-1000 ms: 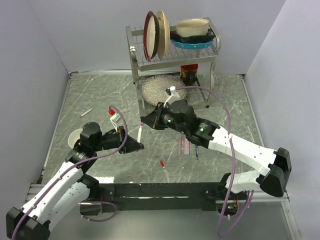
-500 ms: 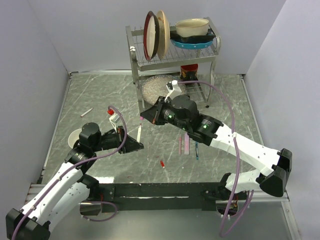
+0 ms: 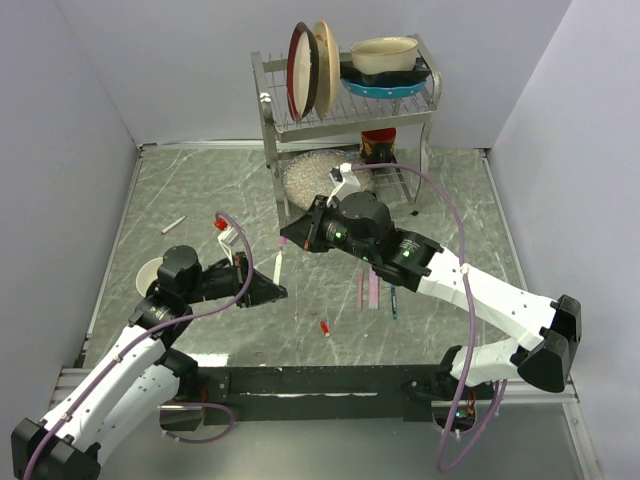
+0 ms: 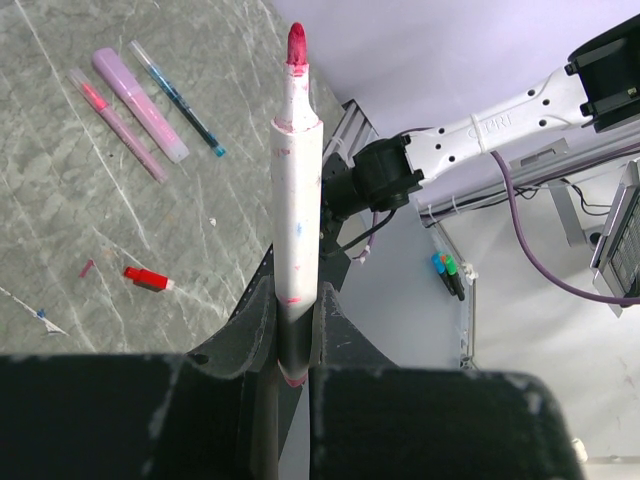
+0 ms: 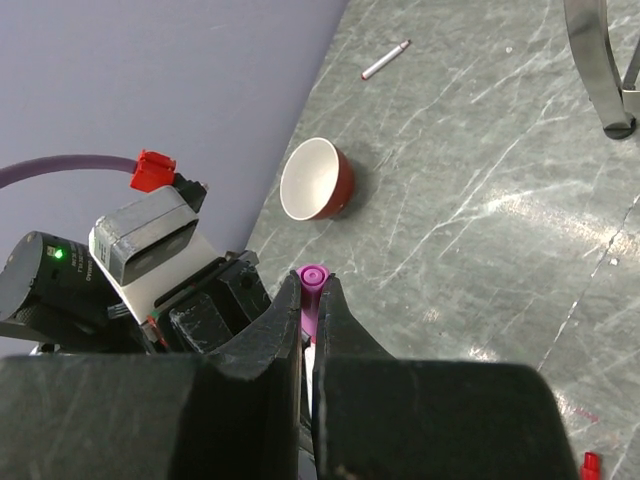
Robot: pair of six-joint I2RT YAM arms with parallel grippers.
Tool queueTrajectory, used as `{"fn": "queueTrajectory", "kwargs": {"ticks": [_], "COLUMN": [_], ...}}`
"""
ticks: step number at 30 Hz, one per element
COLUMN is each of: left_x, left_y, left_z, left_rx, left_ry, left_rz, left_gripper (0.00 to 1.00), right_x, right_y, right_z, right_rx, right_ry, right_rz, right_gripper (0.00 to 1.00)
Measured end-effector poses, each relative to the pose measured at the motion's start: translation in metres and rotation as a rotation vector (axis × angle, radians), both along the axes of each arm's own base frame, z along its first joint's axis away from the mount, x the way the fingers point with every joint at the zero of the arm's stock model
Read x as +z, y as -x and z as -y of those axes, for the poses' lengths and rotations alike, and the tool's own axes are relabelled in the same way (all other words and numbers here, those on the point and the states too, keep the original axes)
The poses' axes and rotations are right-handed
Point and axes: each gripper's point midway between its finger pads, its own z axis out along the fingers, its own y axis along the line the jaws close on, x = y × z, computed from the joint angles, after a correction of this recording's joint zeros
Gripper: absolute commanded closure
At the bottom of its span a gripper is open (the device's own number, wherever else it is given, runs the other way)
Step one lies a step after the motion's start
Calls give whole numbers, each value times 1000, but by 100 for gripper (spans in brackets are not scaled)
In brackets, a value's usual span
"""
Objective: Insert the pens into the pen caps
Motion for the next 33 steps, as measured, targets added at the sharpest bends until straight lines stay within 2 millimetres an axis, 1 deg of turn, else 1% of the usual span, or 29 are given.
{"fn": "queueTrajectory", "kwargs": {"ticks": [3, 8, 21, 26, 30, 33], "left_x": [0, 0, -4, -6, -14, -15], "left_y": [0, 0, 1, 2, 4, 4], "left_z": [0, 0, 0, -1, -2, -2], "left_rx": [1, 3, 2, 4, 2, 1], "left_ry": [0, -1, -8, -10, -20, -21], "left_rz": [0, -1, -22, -27, -51, -54], "left_gripper": [99, 99, 99, 99, 99, 99], "right_x": [-2, -11, -17, -30, -38, -38], "right_y": [0, 3, 6, 21, 23, 25], "right_z": [0, 0, 0, -8, -9, -9], "right_rx": [3, 13, 25, 85, 93, 99], "right_ry": [2, 15, 3, -5, -16, -28], "right_rz": [-3, -16, -12, -26, -26, -16], "right_gripper": [100, 100, 100, 100, 100, 100]}}
